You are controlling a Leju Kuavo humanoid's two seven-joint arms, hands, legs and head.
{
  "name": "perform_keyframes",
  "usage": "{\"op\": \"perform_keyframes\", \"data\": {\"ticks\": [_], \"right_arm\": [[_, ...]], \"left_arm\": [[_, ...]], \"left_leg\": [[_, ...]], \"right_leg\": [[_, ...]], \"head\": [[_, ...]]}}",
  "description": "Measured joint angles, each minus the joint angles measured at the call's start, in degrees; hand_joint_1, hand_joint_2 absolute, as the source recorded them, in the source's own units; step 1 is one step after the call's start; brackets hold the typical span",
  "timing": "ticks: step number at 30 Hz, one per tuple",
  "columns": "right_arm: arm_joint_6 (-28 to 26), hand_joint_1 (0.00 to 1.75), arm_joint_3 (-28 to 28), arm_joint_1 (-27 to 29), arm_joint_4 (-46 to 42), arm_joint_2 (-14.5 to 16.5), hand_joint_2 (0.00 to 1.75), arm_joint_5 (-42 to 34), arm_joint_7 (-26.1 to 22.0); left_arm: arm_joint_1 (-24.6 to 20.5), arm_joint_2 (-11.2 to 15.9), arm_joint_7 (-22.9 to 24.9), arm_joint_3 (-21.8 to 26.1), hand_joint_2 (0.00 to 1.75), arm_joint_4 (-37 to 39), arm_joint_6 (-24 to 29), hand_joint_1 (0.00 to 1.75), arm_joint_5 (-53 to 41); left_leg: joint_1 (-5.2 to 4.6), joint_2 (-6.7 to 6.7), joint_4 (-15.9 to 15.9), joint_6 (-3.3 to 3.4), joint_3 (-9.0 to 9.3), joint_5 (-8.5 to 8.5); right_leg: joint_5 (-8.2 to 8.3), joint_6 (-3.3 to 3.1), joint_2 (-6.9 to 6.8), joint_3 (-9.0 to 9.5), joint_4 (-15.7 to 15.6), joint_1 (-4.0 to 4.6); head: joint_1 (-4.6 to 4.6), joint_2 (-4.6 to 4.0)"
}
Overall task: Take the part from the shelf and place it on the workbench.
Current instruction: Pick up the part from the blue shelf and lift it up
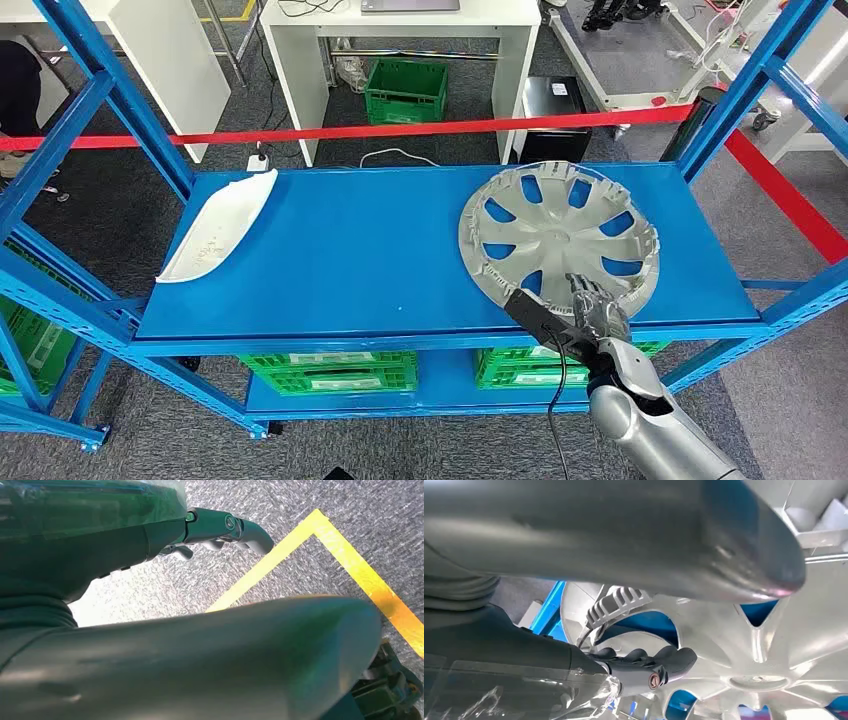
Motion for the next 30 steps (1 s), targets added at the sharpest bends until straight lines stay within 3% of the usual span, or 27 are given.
{"op": "perform_keyframes", "data": {"ticks": [18,22,23,27,30], "right_arm": [[-1.7,0.02,-1.2,-0.5,3.0,0.4,1.75,-0.2,2.6],[-2.0,0.99,-1.6,-0.5,3.0,0.4,1.75,-0.6,2.6],[-2.0,0.99,-1.7,-0.5,3.0,0.4,1.75,-0.7,2.6],[-2.2,1.71,-2.1,-0.3,3.0,0.4,1.75,-0.8,2.7],[-2.3,1.75,-2.2,-0.3,3.0,0.4,1.75,-0.8,2.7]], "left_arm": [[-0.1,-0.1,0.3,0.0,0.00,0.0,0.7,0.00,-1.1],[-0.1,-0.1,0.0,0.0,0.00,0.0,0.7,0.00,-1.1],[-0.1,-0.1,0.0,0.0,0.00,0.0,0.7,0.00,-1.1],[-0.1,-0.1,-0.2,0.0,0.00,0.0,0.8,0.00,-1.2],[-0.1,-0.1,-0.3,0.0,0.00,0.0,0.8,0.00,-1.2]], "left_leg": [[-0.01,-0.01,0.0,0.00,0.39,0.00],[-0.01,0.00,0.0,0.00,0.48,0.00],[-0.01,0.00,0.0,0.00,0.49,0.00],[-0.01,0.00,0.0,0.01,0.53,0.00],[-0.01,0.00,0.0,0.01,0.57,0.01]], "right_leg": [[0.00,0.00,-0.03,0.38,0.0,-0.01],[0.00,0.00,-0.03,0.46,0.0,-0.01],[0.00,0.00,-0.03,0.48,0.0,-0.01],[0.00,0.00,-0.03,0.52,0.0,-0.01],[0.00,0.00,-0.03,0.56,0.0,0.00]], "head": [[0.01,0.00],[0.00,0.00],[0.00,0.00],[0.01,0.00],[0.01,0.00]]}}
